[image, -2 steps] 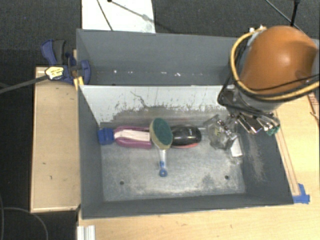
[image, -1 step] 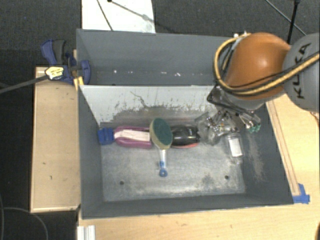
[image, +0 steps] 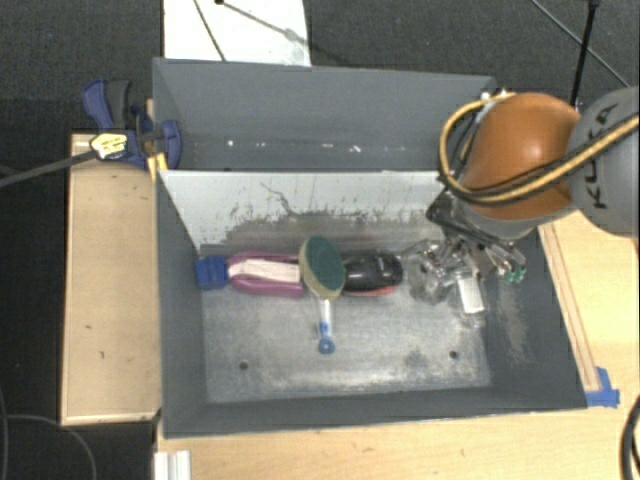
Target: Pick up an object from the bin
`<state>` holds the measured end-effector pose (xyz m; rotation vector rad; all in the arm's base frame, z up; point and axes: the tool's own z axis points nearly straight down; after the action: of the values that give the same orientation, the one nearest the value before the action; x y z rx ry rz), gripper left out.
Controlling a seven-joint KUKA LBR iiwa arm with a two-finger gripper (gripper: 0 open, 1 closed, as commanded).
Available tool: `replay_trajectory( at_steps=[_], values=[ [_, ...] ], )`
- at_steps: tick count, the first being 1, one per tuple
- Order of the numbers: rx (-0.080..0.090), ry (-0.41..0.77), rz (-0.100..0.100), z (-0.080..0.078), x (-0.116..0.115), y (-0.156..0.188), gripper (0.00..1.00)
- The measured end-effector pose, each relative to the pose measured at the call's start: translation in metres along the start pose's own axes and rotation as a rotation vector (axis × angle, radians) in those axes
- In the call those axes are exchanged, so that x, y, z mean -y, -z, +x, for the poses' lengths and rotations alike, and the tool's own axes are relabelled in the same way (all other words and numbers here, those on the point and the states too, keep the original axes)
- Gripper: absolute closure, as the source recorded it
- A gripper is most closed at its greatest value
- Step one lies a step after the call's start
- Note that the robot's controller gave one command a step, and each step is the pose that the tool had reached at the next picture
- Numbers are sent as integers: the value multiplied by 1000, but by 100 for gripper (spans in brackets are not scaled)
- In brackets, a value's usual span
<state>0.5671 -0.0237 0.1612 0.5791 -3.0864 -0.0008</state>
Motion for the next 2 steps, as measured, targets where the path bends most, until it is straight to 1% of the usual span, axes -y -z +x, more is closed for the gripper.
replay_trajectory(
  at_steps=[1,2],
  values=[
    [4,2,1,-1,-1,2,0],
    [13,-29,-1,-38,-61,-78,0]
  ],
)
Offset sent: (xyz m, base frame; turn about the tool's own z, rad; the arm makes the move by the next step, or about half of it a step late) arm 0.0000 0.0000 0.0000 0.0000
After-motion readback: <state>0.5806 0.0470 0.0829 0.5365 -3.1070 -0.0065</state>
